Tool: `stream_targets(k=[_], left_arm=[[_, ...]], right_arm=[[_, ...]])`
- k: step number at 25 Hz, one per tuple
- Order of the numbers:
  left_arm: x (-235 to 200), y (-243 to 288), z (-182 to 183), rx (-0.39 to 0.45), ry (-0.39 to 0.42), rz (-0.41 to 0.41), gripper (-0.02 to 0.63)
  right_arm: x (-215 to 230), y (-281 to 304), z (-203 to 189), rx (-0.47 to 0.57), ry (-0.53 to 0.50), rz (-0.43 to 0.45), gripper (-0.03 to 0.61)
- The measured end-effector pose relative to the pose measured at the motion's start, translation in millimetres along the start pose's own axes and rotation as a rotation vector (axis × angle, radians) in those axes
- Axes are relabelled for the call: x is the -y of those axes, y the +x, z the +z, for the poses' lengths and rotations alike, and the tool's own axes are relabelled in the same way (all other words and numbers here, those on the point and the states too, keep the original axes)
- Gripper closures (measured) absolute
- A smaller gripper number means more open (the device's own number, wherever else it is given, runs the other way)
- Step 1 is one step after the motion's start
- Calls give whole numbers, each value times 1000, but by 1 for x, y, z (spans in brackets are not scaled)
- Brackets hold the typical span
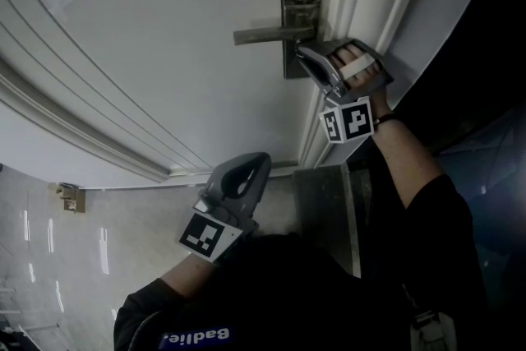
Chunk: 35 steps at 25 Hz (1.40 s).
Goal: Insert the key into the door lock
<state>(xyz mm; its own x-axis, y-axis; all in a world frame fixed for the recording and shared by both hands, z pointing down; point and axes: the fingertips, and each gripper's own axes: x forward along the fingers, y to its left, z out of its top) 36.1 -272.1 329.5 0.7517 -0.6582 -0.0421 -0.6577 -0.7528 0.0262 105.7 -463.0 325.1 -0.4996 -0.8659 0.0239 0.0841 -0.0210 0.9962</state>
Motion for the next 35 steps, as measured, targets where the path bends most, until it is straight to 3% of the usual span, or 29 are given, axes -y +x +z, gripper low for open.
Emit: stream_targets(k=[3, 6, 19, 26, 35], left_arm=[[1, -6, 0, 3, -1, 10, 597], [4, -10, 1, 9, -4, 19, 598], [23, -32, -6, -8, -13, 80, 597], [27, -55, 2, 24, 0, 52, 597], [24, -140, 20, 55, 6, -5, 598]], right_arm=[[-3, -3, 3, 4, -14, 4, 440], [-5, -9, 4, 6, -22, 8, 419], [-9, -43, 30, 60, 16, -11, 420], [-1, -71, 79, 66, 43, -28, 448], [19, -108, 183, 33, 113, -59, 527]])
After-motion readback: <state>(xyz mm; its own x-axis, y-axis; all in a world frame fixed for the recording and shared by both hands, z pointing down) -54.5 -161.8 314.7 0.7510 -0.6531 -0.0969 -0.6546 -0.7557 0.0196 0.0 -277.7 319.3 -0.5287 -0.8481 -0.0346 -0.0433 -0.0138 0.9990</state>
